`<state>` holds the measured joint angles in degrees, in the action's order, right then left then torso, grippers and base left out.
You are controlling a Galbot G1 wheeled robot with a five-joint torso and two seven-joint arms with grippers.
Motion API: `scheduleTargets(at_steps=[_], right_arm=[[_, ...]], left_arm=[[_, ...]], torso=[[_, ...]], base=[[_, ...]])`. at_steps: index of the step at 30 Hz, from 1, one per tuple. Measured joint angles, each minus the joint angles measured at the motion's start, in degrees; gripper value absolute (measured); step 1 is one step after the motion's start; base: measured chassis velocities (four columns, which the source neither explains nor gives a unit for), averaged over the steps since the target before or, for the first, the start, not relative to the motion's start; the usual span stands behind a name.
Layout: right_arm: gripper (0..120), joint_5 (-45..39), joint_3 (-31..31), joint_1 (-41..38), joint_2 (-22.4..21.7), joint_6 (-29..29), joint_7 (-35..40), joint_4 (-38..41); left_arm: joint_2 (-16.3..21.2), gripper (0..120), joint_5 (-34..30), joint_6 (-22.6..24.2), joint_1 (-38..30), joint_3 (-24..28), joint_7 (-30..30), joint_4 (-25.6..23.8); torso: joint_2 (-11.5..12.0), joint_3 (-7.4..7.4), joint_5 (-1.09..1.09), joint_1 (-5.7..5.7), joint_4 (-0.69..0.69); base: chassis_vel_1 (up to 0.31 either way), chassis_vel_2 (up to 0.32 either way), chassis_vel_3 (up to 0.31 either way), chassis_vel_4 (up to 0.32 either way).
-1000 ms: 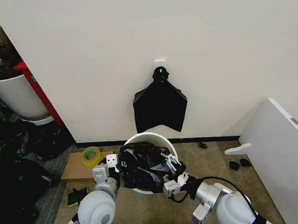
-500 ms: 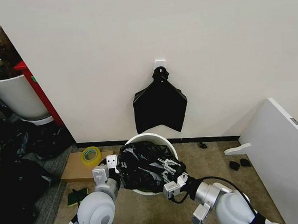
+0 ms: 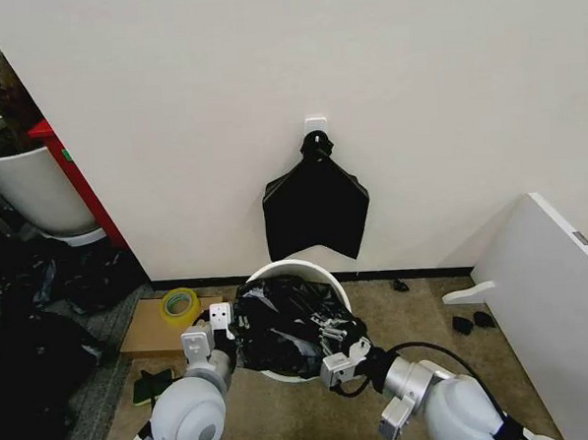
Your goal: Place the garbage bag over the trash bin.
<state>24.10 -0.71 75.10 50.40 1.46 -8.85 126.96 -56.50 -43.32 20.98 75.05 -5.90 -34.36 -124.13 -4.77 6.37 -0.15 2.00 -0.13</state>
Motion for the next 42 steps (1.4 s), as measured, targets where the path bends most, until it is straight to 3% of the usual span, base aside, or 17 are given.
scheduleTargets(at_steps=[5, 7, 8, 10, 13, 15, 18, 26, 35, 42], right_arm=[[0, -36.16, -1.94, -4.27, 1.07, 12.32, 8.26, 5.35], [0, -39.81, -1.86, -5.18, 1.3, 13.18, 9.6, 5.42], [0, -49.66, -1.11, -8.21, 2.0, 15.35, 13.36, 5.33], [0, -52.56, -0.81, -9.17, 2.2, 16.03, 14.63, 5.23], [0, -68.74, 1.22, -14.18, 3.33, 19.99, 23.21, 4.11], [0, -71.88, 1.69, -14.91, 3.54, 20.74, 24.99, 3.87], [0, -81.41, 3.15, -17.07, 4.28, 25.23, 33.52, 2.34], [0, -82.38, 3.44, -17.3, 4.47, 30.28, 37.49, -2.88], [0, -80.74, 4.7, -16.94, 3.55, 31.93, 36.28, -7.83], [0, -79.68, 7.11, -12.97, 2.36, 32.18, 33.05, -5.81]], left_arm=[[0.41, 0, 2.61, -2.2, 1.86, -0.49, 3.47, 0.01], [0.55, 0, 3.22, -2.47, 2.17, -0.51, 3.99, -0.01], [0.9, 0, 5.26, -3.13, 2.85, -0.51, 5.37, -0.09], [0.99, 0, 6.01, -3.36, 3.04, -0.51, 5.76, -0.09], [1.63, 0, 10.16, -5.09, 4.29, -0.58, 7.93, -0.12], [1.74, 0, 10.76, -5.41, 4.5, -0.59, 8.29, -0.12], [2.26, 0, 15.17, -8.18, 5.67, -0.69, 10.46, 0.31], [3.24, 0, 20.23, -11.49, 7.33, -0.76, 14.19, 0.44], [3.71, 0, 21.0, -13.42, 8.14, -1.06, 15.81, -0.18], [2.69, 0, 12.67, -11.69, 7.41, -1.16, 12.43, -0.6]], torso=[[0.0, 0.0, 0.0, 0.0, -0.01], [0.0, 0.0, 0.01, 0.0, 0.0], [0.0, 0.0, 0.0, 0.0, 0.01], [0.0, 0.0, 0.0, 0.0, 0.01], [0.0, 0.0, 0.0, 0.0, 0.01], [0.0, 0.0, 0.0, 0.0, 0.01], [0.0, 0.0, 0.0, 0.0, 0.0], [0.0, 0.0, 0.0, 0.0, 0.0], [0.0, 0.0, 0.01, 0.0, 0.0], [0.0, 0.0, 0.0, 0.0, -0.01]], base=[[0.0, 0.0, 0.0, 0.0], [0.0, 0.0, 0.0, 0.0], [0.0, 0.0, 0.0, 0.0], [0.0, 0.0, 0.0, 0.0], [0.0, 0.0, 0.0, 0.0], [0.0, 0.0, 0.0, 0.0], [0.0, 0.0, 0.0, 0.0], [0.0, 0.0, 0.0, 0.0], [0.0, 0.0, 0.0, 0.0], [0.0, 0.0, 0.0, 0.0]])
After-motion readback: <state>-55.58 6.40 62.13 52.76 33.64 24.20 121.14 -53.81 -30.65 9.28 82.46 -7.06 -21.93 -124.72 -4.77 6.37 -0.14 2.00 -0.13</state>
